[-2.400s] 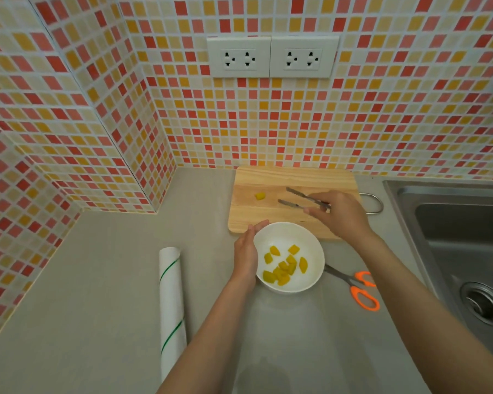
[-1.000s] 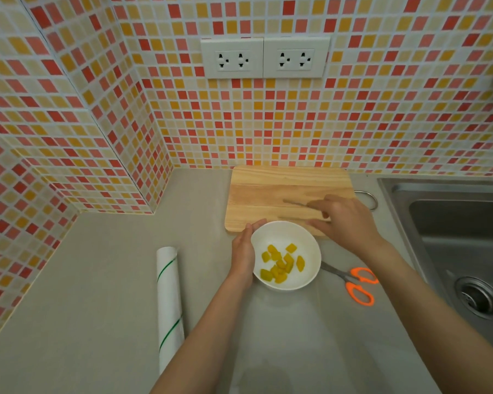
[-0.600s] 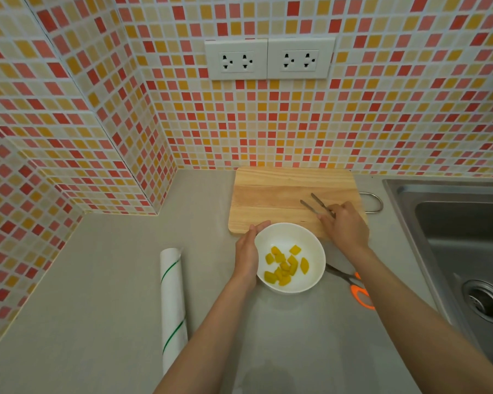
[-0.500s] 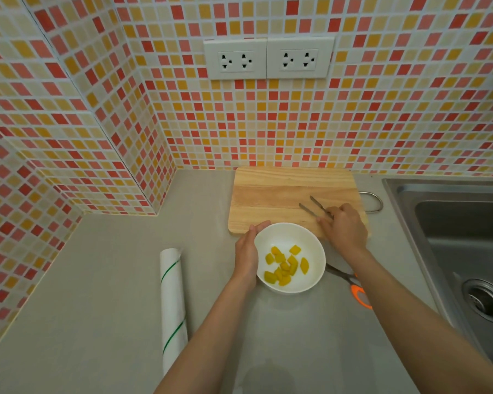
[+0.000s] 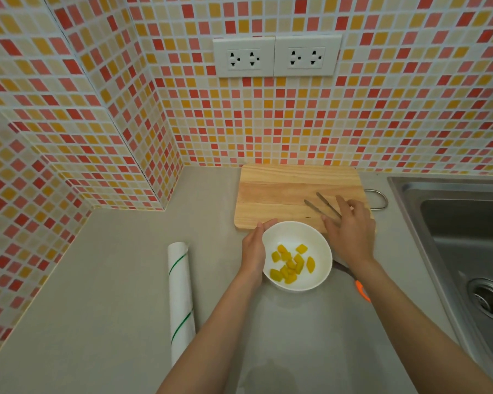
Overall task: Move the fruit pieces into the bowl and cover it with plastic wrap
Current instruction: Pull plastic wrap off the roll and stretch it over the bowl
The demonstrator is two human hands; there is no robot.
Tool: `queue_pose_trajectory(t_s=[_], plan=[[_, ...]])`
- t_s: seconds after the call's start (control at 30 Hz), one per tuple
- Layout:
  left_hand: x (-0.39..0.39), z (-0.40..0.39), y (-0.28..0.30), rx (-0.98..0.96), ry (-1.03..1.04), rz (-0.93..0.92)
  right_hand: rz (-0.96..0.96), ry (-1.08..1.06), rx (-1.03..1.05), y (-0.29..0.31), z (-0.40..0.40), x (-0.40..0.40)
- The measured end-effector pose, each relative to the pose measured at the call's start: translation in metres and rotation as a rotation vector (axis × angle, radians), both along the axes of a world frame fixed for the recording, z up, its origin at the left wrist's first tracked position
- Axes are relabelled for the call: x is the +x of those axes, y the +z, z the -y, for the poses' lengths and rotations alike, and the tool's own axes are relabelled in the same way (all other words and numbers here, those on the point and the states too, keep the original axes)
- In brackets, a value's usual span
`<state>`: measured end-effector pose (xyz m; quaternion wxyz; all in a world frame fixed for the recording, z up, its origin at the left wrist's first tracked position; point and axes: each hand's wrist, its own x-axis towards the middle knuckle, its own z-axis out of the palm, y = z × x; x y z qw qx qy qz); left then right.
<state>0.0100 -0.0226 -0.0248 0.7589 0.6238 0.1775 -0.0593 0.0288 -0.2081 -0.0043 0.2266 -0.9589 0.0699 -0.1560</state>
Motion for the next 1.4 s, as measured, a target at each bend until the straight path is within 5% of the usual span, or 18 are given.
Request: queue_pose_trajectory(t_s=[0.23, 0.3, 0.47, 0.6, 0.9, 1.13, 1.3, 1.4], plan=[[-0.01, -0.022, 0.021, 0.204, -0.165, 0.076, 0.389, 0.23, 0.325, 0.046, -0.071, -0.063], [-0.008, -0.048, 0.026, 0.376, -0.218, 0.154, 0.281, 0.429, 0.363, 0.042, -0.105, -0.086], [-0.005, -0.129, 0.027, 1.015, -0.36, 0.148, -0.342, 0.627, 0.464, 0.006, -0.169, -0.127], [-0.019, -0.171, 0.016, 1.159, -0.334, -0.024, -0.539, 0.618, 0.547, -0.02, -0.19, -0.143], [-0.04, -0.166, 0.01, 1.063, 0.041, 0.034, -0.696, 0.489, 0.724, -0.03, -0.211, -0.146], [-0.02, -0.138, 0.046, 0.93, 0.227, 0.165, -0.485, 0.315, 0.964, -0.007, -0.195, -0.139], [0.006, -0.103, 0.084, 0.686, 0.145, 0.3, -0.36, 0.27, 1.082, 0.03, -0.165, -0.123], [0.013, -0.081, 0.103, 0.342, -0.048, 0.303, -0.265, 0.175, 1.192, 0.047, -0.14, -0.113]])
